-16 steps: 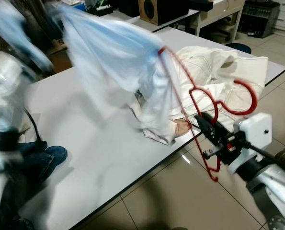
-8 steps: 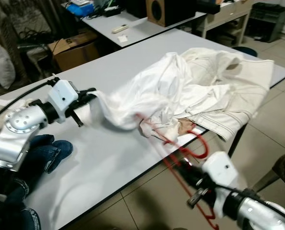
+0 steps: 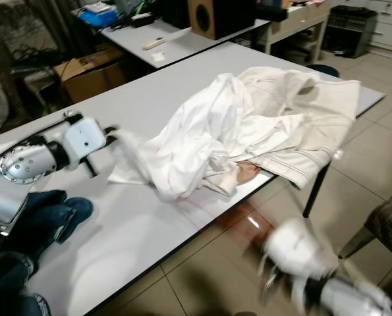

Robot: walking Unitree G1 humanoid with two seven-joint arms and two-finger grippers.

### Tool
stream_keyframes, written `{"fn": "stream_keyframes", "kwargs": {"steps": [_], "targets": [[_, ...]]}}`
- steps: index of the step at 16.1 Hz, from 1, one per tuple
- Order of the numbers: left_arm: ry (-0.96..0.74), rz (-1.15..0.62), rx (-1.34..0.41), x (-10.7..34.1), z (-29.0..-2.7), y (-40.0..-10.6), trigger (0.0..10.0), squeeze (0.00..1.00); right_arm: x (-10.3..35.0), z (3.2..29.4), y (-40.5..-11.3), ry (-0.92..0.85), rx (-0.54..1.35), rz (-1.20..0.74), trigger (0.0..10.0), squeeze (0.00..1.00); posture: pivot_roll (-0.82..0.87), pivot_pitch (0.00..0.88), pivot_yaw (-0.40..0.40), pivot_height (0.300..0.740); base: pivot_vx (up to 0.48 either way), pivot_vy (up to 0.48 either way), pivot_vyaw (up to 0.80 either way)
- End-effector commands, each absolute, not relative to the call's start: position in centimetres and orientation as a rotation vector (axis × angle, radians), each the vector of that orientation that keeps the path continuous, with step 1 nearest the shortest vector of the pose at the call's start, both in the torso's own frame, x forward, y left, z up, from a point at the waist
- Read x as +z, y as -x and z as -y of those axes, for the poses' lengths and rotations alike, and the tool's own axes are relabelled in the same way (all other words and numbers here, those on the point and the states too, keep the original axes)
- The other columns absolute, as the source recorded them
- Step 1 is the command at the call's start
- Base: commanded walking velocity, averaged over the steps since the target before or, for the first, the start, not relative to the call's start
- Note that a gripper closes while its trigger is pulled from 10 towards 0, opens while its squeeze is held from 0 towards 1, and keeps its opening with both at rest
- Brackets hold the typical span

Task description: Hang hanger

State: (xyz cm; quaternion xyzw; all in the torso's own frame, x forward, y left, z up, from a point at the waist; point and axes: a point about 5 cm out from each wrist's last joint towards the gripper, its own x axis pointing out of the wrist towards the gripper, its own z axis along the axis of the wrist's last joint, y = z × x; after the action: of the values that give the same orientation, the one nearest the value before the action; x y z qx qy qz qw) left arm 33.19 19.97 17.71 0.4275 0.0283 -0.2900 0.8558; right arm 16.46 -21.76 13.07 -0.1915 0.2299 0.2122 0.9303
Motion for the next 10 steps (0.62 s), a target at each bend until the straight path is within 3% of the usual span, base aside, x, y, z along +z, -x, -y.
{"fn": "stream_keyframes", "kwargs": {"steps": [1,2,4,10], "targets": [[-0.950,-0.071,-0.546,18.3,-21.0,-33.6,0.0,0.00,13.7,23.5,-17.1,0.424,0.294,-0.445,10.0,0.00,-0.22,0.000,0.196,0.740,0.000,0.000,0.00],[-0.924,-0.054,-0.505,18.7,-21.2,-33.9,0.0,0.00,15.3,24.4,-17.9,0.403,0.216,-0.341,10.0,0.00,-0.22,0.000,0.198,0.740,0.000,0.000,0.00],[-0.890,-0.026,-0.456,19.3,-21.2,-34.2,0.0,0.00,17.9,24.1,-17.9,0.332,0.274,-0.187,10.0,0.00,-0.22,0.000,0.199,0.740,0.000,0.000,0.00],[-0.801,0.080,-0.414,20.9,-20.4,-34.7,0.0,0.00,16.6,22.4,-15.3,0.319,0.522,-0.345,10.0,0.00,-0.23,0.000,0.195,0.740,0.000,0.000,0.00]]}}
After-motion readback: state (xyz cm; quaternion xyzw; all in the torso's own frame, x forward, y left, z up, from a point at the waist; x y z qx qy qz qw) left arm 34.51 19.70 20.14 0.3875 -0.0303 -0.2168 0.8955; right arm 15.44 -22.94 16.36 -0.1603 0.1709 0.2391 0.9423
